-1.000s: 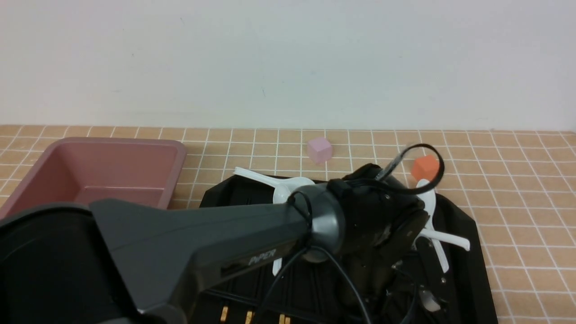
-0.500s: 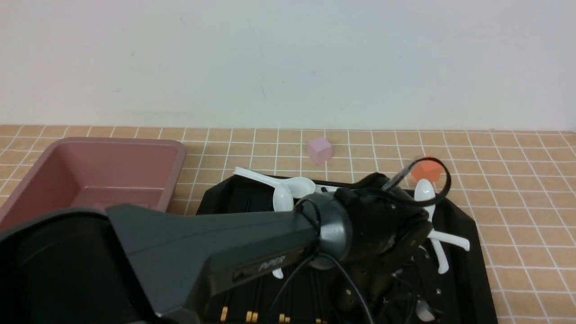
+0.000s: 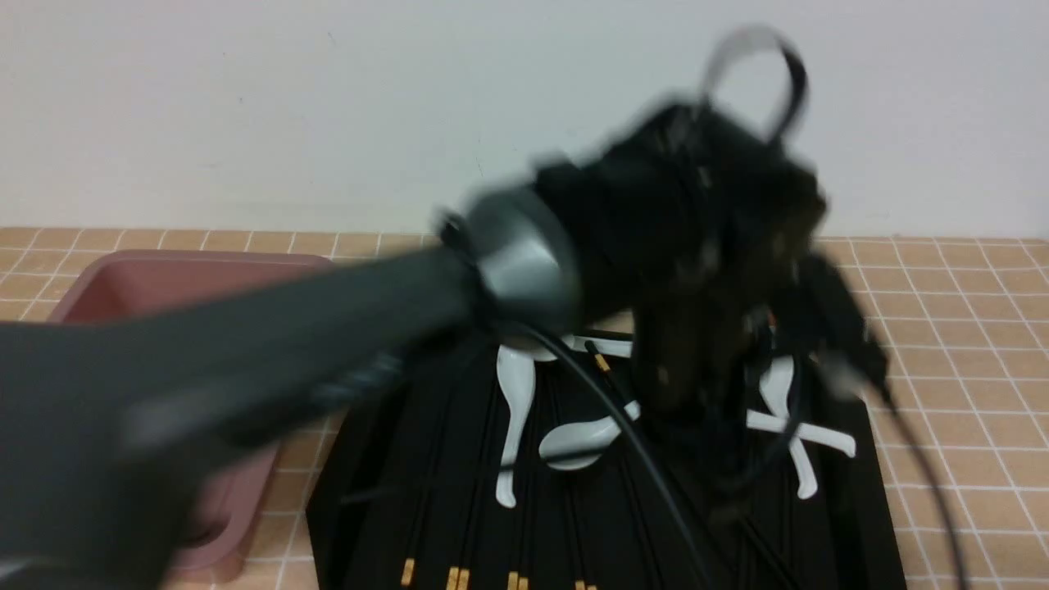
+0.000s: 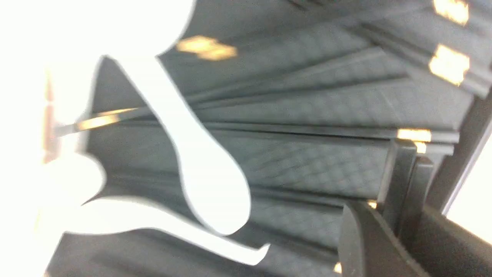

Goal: On brown tablecloth take chopsticks from black tray and put them in box.
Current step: 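Place the chopsticks into the pink bin with the left gripper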

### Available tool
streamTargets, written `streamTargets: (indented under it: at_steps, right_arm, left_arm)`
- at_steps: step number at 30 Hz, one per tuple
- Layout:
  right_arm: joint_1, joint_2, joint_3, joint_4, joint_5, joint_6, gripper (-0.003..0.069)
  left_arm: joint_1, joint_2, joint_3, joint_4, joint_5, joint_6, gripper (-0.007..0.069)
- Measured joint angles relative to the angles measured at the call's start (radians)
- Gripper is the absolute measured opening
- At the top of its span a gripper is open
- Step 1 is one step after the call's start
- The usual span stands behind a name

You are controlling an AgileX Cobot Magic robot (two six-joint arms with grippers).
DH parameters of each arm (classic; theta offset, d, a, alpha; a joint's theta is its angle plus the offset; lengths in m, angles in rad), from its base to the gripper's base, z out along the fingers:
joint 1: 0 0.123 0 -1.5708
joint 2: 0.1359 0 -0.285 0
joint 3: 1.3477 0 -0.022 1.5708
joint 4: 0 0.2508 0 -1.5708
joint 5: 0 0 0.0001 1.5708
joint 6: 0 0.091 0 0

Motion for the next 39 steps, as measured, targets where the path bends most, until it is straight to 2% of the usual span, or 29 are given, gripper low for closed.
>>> streamTargets:
  at_steps: [2,5,7,8,11,12,13,15,18,23,31,39]
  right_arm:
    - [0.0,0.0,0.0,0.0,0.0,0.0,0.024]
    - [0.0,0.0,0.0,0.0,0.0,0.0,0.024]
    - [0.0,0.0,0.0,0.0,0.0,0.0,0.024]
    - [0.0,0.0,0.0,0.0,0.0,0.0,0.024]
    - [0.0,0.0,0.0,0.001,0.0,0.0,0.024]
    - [0.0,0.0,0.0,0.001,0.0,0.0,0.024]
    - [0.0,0.0,0.0,0.001,0.0,0.0,0.024]
    - [0.0,0.0,0.0,0.001,0.0,0.0,0.024]
    - [0.0,0.0,0.0,0.001,0.0,0.0,0.024]
    - [0.0,0.0,0.0,0.001,0.0,0.0,0.024]
    - [0.0,0.0,0.0,0.001,0.0,0.0,0.024]
    - [0.0,0.0,0.0,0.001,0.0,0.0,0.024]
  left_arm:
    - [0.022,-0.066,-0.007,0.031,0.006,-0.072,0.0101]
    - [0.11,-0.18,-0.009,0.057,0.014,-0.223,0.0101]
    - [0.216,-0.248,-0.009,0.056,0.019,-0.339,0.0101]
    - [0.305,-0.284,-0.009,0.052,0.021,-0.405,0.0101]
    - [0.485,-0.34,-0.011,0.04,0.029,-0.52,0.0101]
    - [0.512,-0.344,-0.011,0.04,0.03,-0.525,0.0101]
    - [0.601,-0.351,-0.011,0.037,0.031,-0.551,0.0101]
    - [0.71,-0.353,0.0,0.024,0.031,-0.565,0.0101]
    - [0.834,-0.322,0.061,-0.024,0.031,-0.57,0.0101]
    - [0.908,-0.229,0.192,-0.061,-0.069,-0.546,0.0101]
    - [0.912,-0.062,0.251,-0.067,-0.212,-0.419,0.0101]
    - [0.912,0.008,0.253,-0.031,-0.234,-0.364,0.0101]
